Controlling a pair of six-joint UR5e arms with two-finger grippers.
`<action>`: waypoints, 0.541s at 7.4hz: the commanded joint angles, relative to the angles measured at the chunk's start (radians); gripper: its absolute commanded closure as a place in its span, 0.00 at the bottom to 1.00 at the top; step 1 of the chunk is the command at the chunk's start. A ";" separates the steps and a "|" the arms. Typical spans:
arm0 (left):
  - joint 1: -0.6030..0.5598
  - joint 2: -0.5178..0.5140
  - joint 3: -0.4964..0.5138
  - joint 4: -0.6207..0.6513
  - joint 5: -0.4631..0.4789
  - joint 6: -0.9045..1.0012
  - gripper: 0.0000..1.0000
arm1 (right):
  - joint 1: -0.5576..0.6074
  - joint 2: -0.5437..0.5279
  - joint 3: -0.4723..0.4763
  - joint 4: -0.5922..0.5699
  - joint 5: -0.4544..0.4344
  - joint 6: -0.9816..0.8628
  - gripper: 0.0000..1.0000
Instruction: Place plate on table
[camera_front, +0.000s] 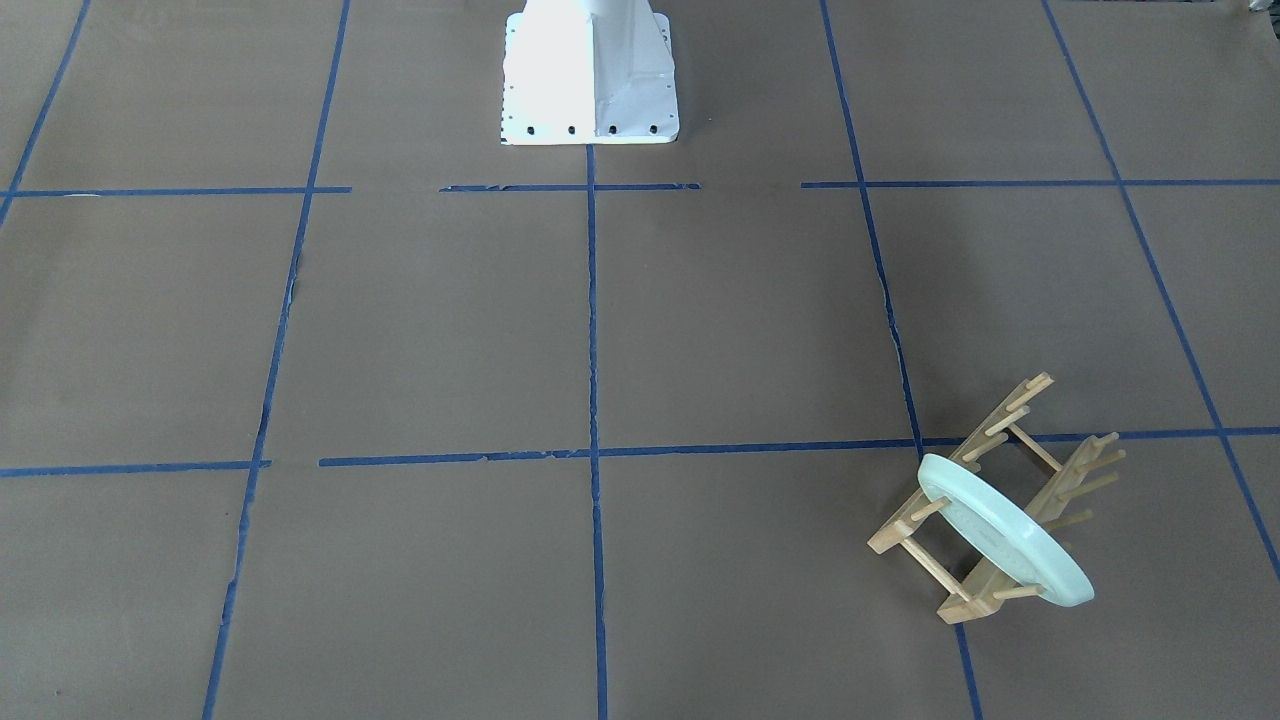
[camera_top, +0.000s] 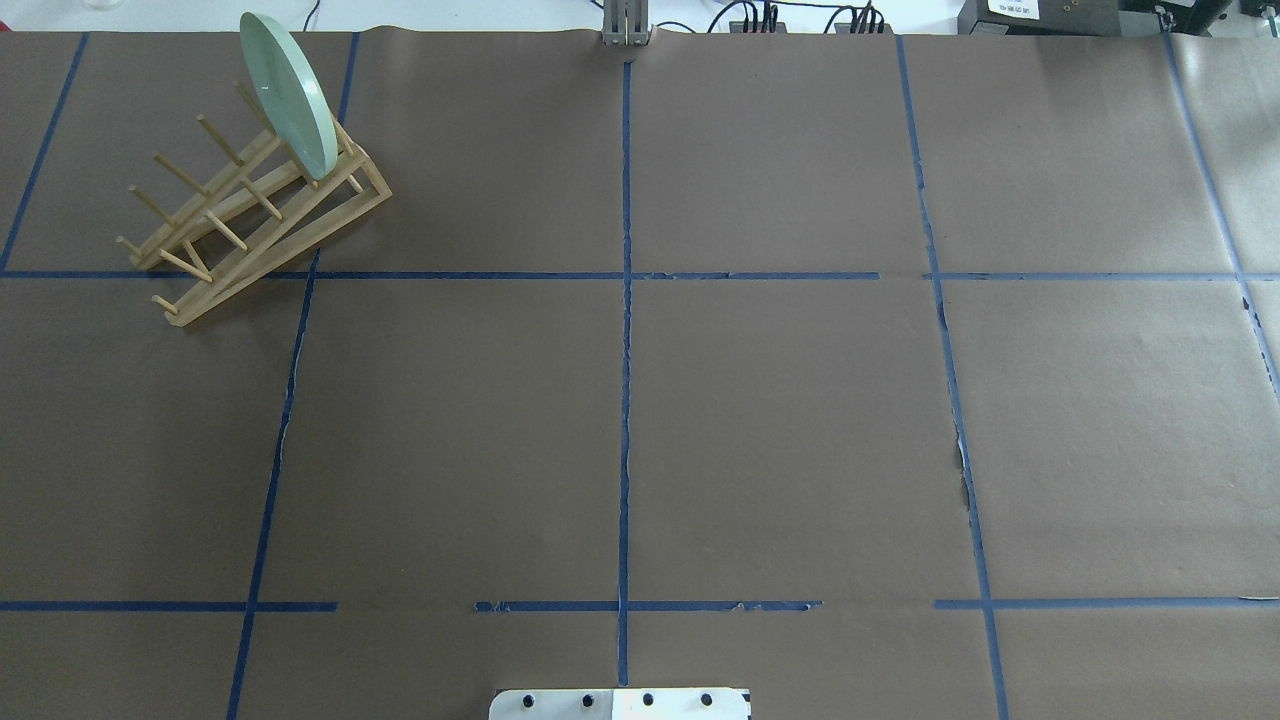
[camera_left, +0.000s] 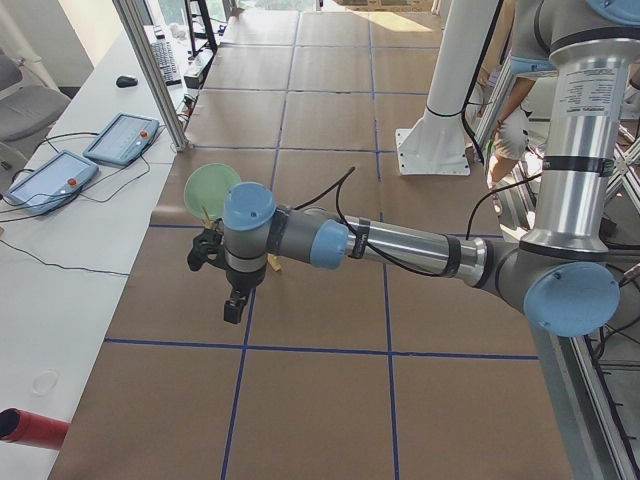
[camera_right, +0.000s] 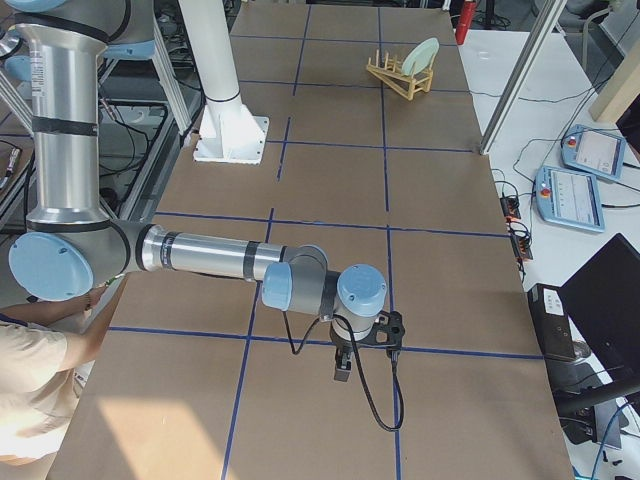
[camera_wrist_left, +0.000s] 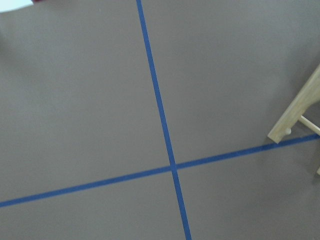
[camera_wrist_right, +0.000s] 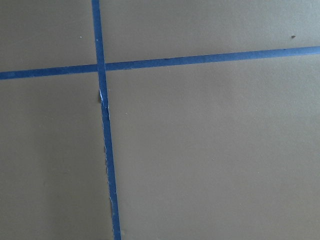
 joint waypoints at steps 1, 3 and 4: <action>0.013 -0.071 0.037 -0.140 -0.159 -0.366 0.00 | 0.000 0.000 -0.001 0.000 0.000 0.000 0.00; 0.105 -0.099 0.093 -0.462 -0.226 -0.772 0.00 | 0.000 0.000 0.000 0.000 0.000 0.000 0.00; 0.181 -0.112 0.144 -0.649 -0.225 -0.958 0.00 | 0.000 0.000 -0.001 0.000 0.000 0.000 0.00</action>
